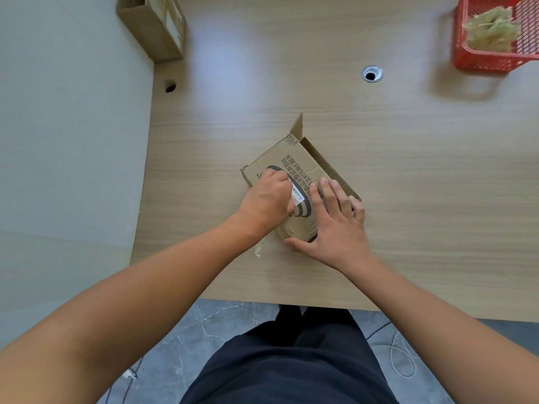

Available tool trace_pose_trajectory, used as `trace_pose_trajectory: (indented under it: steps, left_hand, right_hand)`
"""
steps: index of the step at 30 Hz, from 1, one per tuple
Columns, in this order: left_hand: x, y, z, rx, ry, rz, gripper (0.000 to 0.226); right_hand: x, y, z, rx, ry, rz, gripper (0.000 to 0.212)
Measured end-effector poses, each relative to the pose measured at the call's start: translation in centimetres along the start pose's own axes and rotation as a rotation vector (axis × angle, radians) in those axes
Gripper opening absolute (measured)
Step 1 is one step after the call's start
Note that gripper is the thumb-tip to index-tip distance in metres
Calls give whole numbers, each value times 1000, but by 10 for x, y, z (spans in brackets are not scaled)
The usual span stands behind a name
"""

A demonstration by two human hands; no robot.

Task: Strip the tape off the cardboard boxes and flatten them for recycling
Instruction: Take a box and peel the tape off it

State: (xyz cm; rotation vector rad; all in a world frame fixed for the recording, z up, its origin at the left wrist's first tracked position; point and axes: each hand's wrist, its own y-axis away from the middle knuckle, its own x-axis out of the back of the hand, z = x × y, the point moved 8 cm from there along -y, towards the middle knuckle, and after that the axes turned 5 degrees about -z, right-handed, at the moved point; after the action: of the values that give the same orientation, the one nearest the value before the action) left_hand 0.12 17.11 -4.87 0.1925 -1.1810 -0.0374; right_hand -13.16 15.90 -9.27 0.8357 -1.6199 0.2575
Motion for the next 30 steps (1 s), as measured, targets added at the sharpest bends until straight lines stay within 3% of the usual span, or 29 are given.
trace_pose_trajectory:
  steps: [7, 9, 12, 16, 21, 26, 30]
  left_hand:
    - [20, 16, -37, 78, 188, 197, 13]
    - [13, 29, -42, -15, 221, 158, 11]
    - [1, 43, -42, -117, 238, 141, 30]
    - [0, 44, -48, -208, 278, 169, 20]
    - [-7, 66, -54, -216, 242, 218, 46]
    - [13, 65, -36, -90, 389, 514, 38]
    - [22, 56, -15, 28, 536, 492, 29]
  right_hand:
    - [2, 1, 1, 9, -45, 34, 127]
    - [1, 1, 2, 2, -50, 48, 125]
    - [1, 0, 0, 33, -47, 62, 117]
    - [2, -1, 1, 46, -44, 79, 105]
    - [17, -5, -4, 65, -108, 117, 95]
    - [31, -5, 13, 58, -351, 40, 84]
    - [40, 0, 31, 40, -647, -46, 80]
